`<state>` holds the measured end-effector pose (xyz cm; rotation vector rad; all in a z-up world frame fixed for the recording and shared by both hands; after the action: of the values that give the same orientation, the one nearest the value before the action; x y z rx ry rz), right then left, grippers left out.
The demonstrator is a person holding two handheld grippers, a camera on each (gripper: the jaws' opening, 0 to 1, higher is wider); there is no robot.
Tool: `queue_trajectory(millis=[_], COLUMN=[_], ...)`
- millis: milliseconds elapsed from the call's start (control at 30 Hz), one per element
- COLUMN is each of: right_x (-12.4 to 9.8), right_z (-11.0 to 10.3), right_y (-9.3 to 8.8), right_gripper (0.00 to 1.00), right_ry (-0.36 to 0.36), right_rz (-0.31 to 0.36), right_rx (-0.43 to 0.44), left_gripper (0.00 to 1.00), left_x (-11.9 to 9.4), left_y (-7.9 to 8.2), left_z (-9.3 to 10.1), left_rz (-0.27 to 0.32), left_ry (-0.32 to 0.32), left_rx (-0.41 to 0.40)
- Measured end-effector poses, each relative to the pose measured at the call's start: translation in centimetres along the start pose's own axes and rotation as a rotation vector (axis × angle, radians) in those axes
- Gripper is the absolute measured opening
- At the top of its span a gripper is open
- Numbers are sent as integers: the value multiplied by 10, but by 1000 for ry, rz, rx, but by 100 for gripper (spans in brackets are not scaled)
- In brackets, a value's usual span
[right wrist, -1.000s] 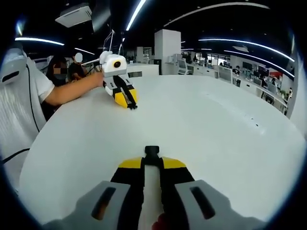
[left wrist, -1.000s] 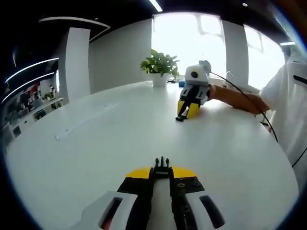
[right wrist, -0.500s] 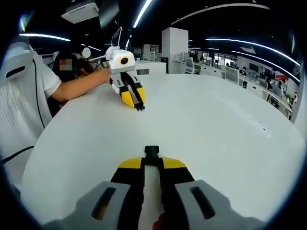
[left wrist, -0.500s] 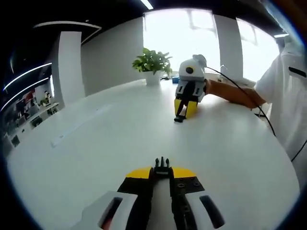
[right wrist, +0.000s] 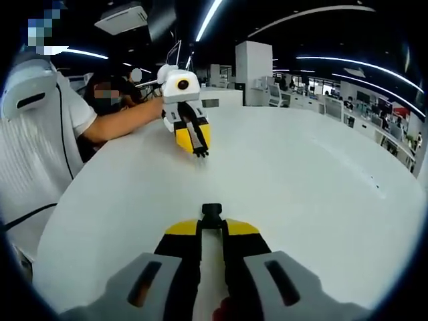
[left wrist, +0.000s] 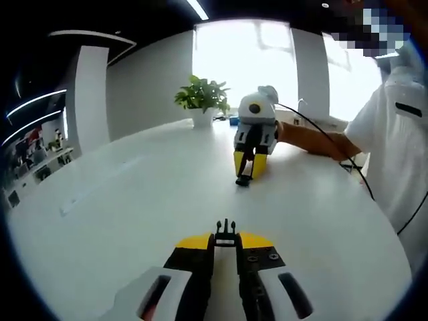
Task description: Snap the two parts of the plastic buckle together until the buckle closes and remains connected.
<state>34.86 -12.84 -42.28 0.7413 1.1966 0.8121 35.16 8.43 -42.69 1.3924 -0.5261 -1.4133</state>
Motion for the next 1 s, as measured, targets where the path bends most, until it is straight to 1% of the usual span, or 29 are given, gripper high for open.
queue_trajectory(millis=[100, 367, 467, 600, 700, 800, 867, 1000], right_x=[2, 7, 8, 13, 17, 20, 20, 22], right_z=[-2, -12, -11, -16, -20, -22, -23, -28], right_y=[0, 5, 6, 8, 9, 10, 10, 13], right_gripper=[12, 12, 12, 12, 12, 12, 12, 12], right_ry=[14, 47, 60, 73, 82, 93, 97, 99], right_rz=[0, 6, 16, 22, 15, 16, 15, 20], right_rx=[-6, -30, -38, -52, -63, -75, -80, -87], left_gripper=[12, 12, 12, 12, 12, 12, 12, 12], left_x=[4, 10, 14, 19, 22, 25, 26, 26], left_y=[-2, -2, -3, -4, -5, -4, -5, -7], left_z=[1, 14, 19, 25, 29, 35, 37, 37], left_rz=[-12, -15, -18, -23, -25, -23, -30, -37], left_ry=[-4, -37, -45, -57, -59, -74, -77, -79], left_rx=[5, 36, 42, 49, 56, 65, 75, 66])
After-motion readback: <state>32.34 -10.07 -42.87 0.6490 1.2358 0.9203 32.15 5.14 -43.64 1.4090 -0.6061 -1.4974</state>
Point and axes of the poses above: the point that each gripper's makers call its tool centre point, and the gripper's own axes: x roughly forward along the fingers, z roughly to its right, y roughly out of its top, the point moved 5 cm from there along -x, roughly backward along the fingers, and after that the axes turned 13 degrees about -x, right-handed, at the moved point
